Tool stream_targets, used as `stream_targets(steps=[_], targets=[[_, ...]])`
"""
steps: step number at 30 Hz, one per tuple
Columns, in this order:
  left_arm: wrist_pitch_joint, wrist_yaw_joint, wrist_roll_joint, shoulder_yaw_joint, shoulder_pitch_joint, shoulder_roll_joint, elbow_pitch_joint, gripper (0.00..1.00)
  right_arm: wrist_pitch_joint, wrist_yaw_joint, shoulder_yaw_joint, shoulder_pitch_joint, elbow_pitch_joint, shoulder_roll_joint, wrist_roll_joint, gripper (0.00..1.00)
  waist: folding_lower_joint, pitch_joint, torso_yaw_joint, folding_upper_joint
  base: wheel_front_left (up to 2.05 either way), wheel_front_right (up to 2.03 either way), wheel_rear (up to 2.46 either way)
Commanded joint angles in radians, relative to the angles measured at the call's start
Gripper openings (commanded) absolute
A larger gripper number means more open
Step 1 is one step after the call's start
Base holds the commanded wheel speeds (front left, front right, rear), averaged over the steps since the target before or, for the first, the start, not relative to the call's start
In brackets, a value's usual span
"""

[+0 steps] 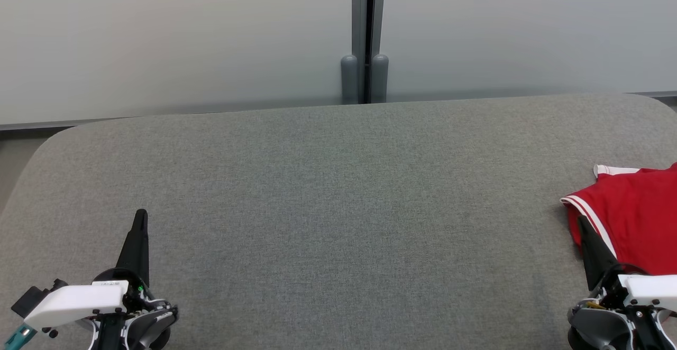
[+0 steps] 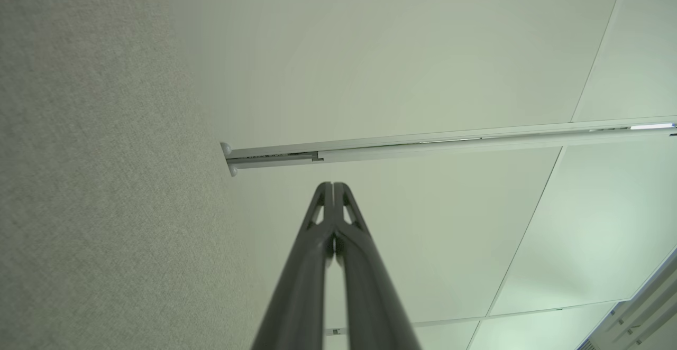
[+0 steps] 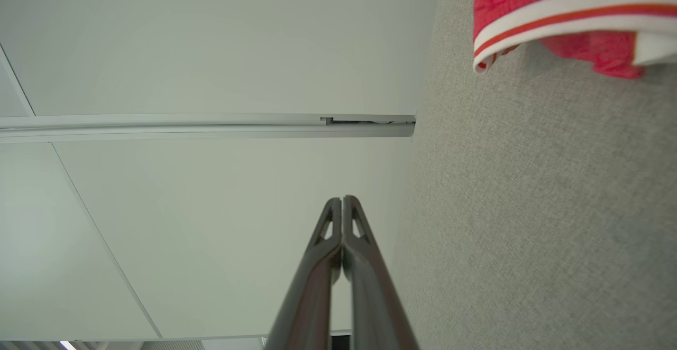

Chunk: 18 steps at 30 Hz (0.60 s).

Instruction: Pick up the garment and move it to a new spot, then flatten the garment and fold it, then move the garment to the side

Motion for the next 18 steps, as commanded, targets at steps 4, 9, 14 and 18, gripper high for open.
stream_targets(steps=[4, 9, 14, 18], targets=[[0.003, -0.004, -0.001, 0.004, -0.014, 0.005, 0.0, 0.0, 0.004, 0.0, -0.003, -0.009, 0.003, -0.004, -0.004, 0.0, 0.0, 0.0, 0.0, -0.0001, 0.0, 0.0, 0.0], [0.003, -0.004, -0.001, 0.004, -0.014, 0.005, 0.0, 0.0, 0.004, 0.0, -0.003, -0.009, 0.003, -0.004, -0.004, 0.0, 0.0, 0.0, 0.0, -0.0001, 0.0, 0.0, 0.0], [0.003, -0.004, -0.002, 0.004, -0.014, 0.005, 0.0, 0.0, 0.004, 0.0, -0.003, -0.009, 0.003, -0.004, -0.004, 0.0, 0.0, 0.0, 0.0, -0.0001, 0.0, 0.0, 0.0], [0.003, -0.004, -0.002, 0.004, -0.014, 0.005, 0.0, 0.0, 0.004, 0.0, -0.003, -0.009, 0.003, -0.004, -0.004, 0.0, 0.0, 0.0, 0.0, -0.0001, 0.0, 0.0, 0.0]])
